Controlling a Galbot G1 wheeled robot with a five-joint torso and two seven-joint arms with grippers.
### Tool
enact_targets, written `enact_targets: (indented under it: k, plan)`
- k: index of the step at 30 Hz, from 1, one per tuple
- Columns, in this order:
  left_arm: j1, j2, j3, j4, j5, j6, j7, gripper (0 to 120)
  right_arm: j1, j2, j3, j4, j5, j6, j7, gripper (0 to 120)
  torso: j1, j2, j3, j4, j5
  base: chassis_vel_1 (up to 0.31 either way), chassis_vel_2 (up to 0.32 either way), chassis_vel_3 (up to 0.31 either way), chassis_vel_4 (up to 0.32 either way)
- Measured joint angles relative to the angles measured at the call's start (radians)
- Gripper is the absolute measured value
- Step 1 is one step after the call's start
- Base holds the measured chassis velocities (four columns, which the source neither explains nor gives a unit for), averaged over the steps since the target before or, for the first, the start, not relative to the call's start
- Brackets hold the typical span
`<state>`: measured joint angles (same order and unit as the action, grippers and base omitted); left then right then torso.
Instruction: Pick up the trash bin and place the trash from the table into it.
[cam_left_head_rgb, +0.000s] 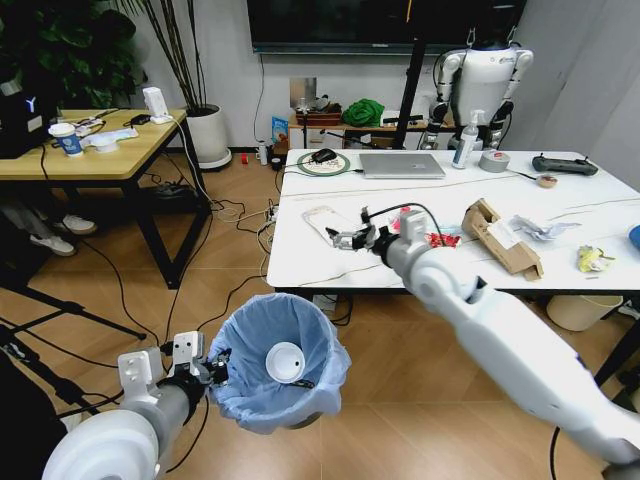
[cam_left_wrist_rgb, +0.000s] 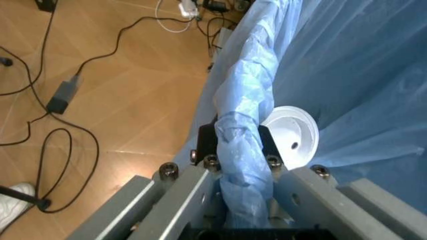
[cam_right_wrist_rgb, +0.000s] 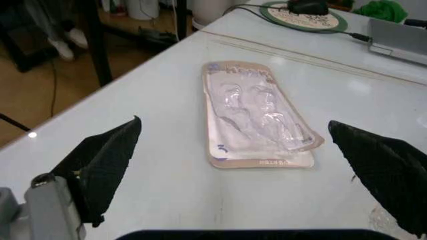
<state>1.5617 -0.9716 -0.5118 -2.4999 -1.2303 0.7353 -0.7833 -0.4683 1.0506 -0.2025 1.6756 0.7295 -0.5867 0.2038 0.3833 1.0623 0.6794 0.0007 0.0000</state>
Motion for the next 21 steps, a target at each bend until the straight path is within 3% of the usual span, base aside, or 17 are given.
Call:
enact_targets:
  k: [7,21]
  plan:
    - [0.001,0.0,0.0,0.0,0.0,0.0,0.009,0,0.053,0.056,-0.023,-0.156,-0.138,-0.009,-0.04,100,0.0,0.0,0.0,0.0,-0.0001,0.0,0.0,0.0,0.0]
    - [0.003,-0.006,0.001,0.0,0.009,0.0,0.03,0,0.085,0.1,-0.037,-0.252,-0.201,0.024,-0.072,98,0.0,0.0,0.0,0.0,0.0,0.0,0.0,0.0,0.0]
